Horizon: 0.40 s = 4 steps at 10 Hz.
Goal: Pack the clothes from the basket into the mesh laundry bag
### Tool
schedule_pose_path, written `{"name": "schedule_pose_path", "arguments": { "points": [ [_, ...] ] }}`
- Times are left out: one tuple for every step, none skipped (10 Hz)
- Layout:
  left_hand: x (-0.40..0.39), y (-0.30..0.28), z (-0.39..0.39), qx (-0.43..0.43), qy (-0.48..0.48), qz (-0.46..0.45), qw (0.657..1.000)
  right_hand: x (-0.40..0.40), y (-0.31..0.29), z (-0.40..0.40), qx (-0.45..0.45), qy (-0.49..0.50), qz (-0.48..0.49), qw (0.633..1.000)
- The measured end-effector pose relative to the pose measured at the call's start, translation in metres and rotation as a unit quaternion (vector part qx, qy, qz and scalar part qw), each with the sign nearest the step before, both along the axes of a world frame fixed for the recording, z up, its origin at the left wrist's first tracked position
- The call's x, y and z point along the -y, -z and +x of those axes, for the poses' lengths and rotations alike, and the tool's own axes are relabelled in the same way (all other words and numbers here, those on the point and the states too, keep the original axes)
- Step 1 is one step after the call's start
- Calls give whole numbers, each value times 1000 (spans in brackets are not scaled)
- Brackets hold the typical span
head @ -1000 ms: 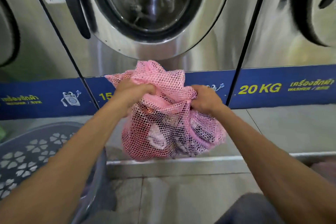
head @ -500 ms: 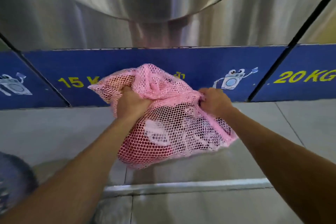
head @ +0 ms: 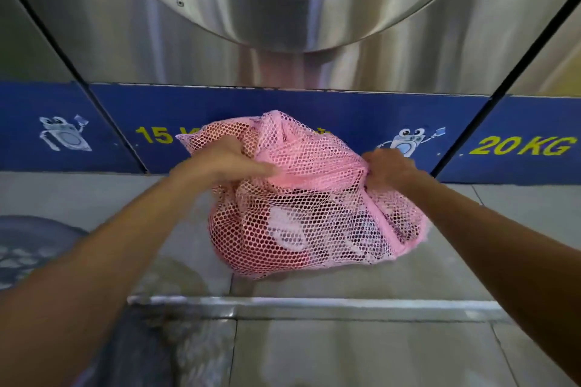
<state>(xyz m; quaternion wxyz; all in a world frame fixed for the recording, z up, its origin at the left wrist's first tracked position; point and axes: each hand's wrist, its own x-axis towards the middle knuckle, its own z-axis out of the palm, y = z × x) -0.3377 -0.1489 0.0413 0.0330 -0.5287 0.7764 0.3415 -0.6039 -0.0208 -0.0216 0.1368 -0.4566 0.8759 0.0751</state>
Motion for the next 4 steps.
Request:
{"name": "schedule_pose_path", "arguments": {
  "points": [
    [8,-14,4,0,5,-102,995,1,-13,-9,24,-36,-2,999],
    [-4,-27,5,-18,-21,-126,992,-9,-38,-9,45,-33,5,998],
    [-18,-50,2,-29,3,-115,993,-20,-75,-5,71,-18,-52,996],
    [-38,-97,2,-51,50,-83,994,-35,-124,18,111,-13,-77,991]
  ]
}}
